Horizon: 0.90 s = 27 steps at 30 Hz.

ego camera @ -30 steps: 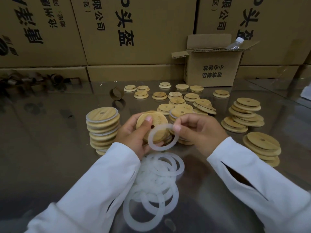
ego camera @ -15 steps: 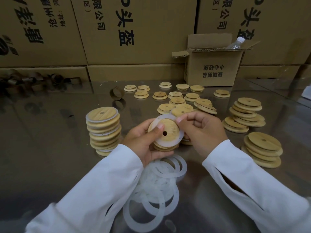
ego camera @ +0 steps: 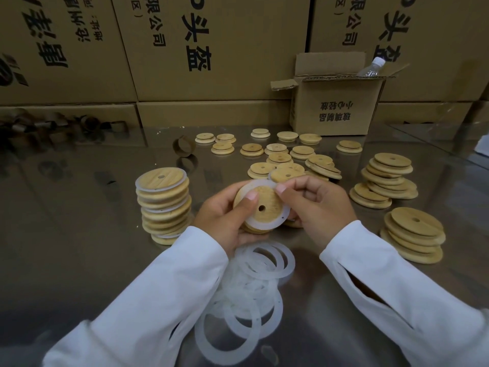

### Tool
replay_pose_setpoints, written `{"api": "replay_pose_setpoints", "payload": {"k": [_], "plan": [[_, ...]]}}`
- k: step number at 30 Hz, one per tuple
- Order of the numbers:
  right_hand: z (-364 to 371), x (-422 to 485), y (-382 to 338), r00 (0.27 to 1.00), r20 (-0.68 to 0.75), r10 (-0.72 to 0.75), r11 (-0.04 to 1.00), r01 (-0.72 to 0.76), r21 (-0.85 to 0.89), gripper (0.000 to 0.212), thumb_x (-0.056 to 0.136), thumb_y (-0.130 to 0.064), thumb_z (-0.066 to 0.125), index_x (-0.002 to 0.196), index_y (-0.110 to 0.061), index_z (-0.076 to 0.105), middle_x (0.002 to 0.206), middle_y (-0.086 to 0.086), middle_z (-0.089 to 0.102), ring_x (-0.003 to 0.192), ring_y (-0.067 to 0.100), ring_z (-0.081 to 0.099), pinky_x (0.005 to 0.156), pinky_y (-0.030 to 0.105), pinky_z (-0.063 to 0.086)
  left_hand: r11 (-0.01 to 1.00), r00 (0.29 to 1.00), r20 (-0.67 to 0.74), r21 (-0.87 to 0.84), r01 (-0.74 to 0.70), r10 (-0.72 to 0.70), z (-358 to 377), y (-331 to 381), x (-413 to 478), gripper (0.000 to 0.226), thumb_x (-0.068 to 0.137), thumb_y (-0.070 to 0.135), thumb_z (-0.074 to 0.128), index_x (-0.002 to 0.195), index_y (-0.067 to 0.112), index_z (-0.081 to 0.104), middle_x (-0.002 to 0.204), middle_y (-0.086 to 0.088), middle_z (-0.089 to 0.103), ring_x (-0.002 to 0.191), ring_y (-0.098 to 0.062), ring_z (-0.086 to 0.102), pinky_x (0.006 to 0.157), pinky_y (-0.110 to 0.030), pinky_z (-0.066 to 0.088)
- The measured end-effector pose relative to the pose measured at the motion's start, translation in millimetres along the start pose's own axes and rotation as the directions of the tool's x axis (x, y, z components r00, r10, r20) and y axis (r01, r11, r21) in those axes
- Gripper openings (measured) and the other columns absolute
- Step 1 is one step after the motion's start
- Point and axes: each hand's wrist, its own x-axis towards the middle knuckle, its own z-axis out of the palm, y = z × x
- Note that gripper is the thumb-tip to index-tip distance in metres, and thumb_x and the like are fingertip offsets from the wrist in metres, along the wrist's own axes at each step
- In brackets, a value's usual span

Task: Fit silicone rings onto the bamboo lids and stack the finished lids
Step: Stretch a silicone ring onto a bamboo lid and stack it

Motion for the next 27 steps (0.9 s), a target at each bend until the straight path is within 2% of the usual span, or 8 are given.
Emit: {"api": "replay_pose_setpoints", "payload": {"k": [3,6,11,15,19,22,27], "plan": [[1.9,-1.1,0.2,0.999,0.011,-0.032,0.999,0.032,-0.002,0.01,0.083,-0.013,0.065,0.073,-0.016,0.064,0.062,0.003,0.062,0.05,0.001,0.054,0.053,0.013,0.046,0.995,0.996,-0.019,0.064,-0.083,0.084,-0.6,-1.1,-1.0,0.032,0.065,0.031,0.064,0.095,0.021,0.068,0.088,-0.007,0.071,0.083,-0.025,0.07,0.063,-0.036,0.058],[2.8,-2.7,-0.7,0.998,0.016,-0.06,0.998,0.06,-0.003,0.011,0.083,-0.012,0.064,0.073,-0.015,0.064,0.063,0.004,0.061,0.05,0.0,0.053,0.052,0.012,0.045,0.989,0.99,-0.068,0.089,-0.115,0.122,-1.7,-3.3,-0.1,0.028,0.063,0.032,0.065,0.088,0.019,0.069,0.08,-0.003,0.072,0.077,-0.022,0.07,0.058,-0.033,0.057],[3.4,-3.9,-2.5,0.997,0.014,-0.07,0.998,0.07,-0.002,0.015,0.085,-0.01,0.062,0.072,-0.018,0.064,0.055,-0.006,0.059,0.045,-0.002,0.053,0.049,0.009,0.043,0.996,0.991,-0.123,0.069,-0.05,0.059,-2.2,-3.3,3.0,0.016,0.084,0.024,0.056,0.086,0.016,0.07,0.082,-0.009,0.072,0.077,-0.025,0.071,0.062,-0.036,0.058],[4.3,-4.9,-2.3,0.995,-0.035,-0.094,0.996,0.094,-0.001,0.015,0.084,-0.01,0.062,0.072,-0.018,0.063,0.058,-0.004,0.059,0.045,0.0,0.051,0.049,0.01,0.044,0.999,0.993,-0.115,0.036,-0.036,0.04,-1.1,-3.1,2.7,0.03,0.089,0.024,0.051,0.072,0.024,0.075,0.077,-0.004,0.073,0.075,-0.022,0.071,0.062,-0.037,0.058],[4.2,-5.1,-1.7,0.994,-0.039,-0.101,0.995,0.1,-0.029,0.013,0.084,-0.011,0.063,0.074,-0.018,0.063,0.062,-0.001,0.059,0.046,-0.001,0.052,0.05,0.011,0.045,0.997,0.992,-0.117,0.065,-0.048,0.055,-0.7,-3.8,2.3,0.018,0.081,0.03,0.056,0.08,0.021,0.071,0.082,-0.007,0.073,0.079,-0.024,0.071,0.063,-0.038,0.058],[3.8,-5.1,-1.3,0.995,-0.034,-0.094,0.995,0.093,-0.028,0.011,0.083,-0.013,0.065,0.074,-0.02,0.064,0.063,-0.001,0.06,0.048,0.0,0.053,0.052,0.012,0.047,0.99,0.99,-0.102,0.109,-0.088,0.099,-1.6,-3.5,1.6,0.027,0.067,0.038,0.06,0.086,0.021,0.069,0.085,-0.008,0.073,0.082,-0.025,0.07,0.063,-0.035,0.058],[3.6,-6.2,-0.5,0.991,-0.048,-0.121,0.992,0.119,-0.044,0.012,0.082,-0.012,0.066,0.072,-0.019,0.065,0.067,-0.001,0.063,0.054,0.001,0.055,0.056,0.013,0.05,0.984,0.986,-0.082,0.119,-0.136,0.146,-2.8,-1.7,0.4,0.029,0.066,0.037,0.061,0.089,0.02,0.069,0.083,-0.004,0.073,0.08,-0.021,0.07,0.061,-0.03,0.056]]}}
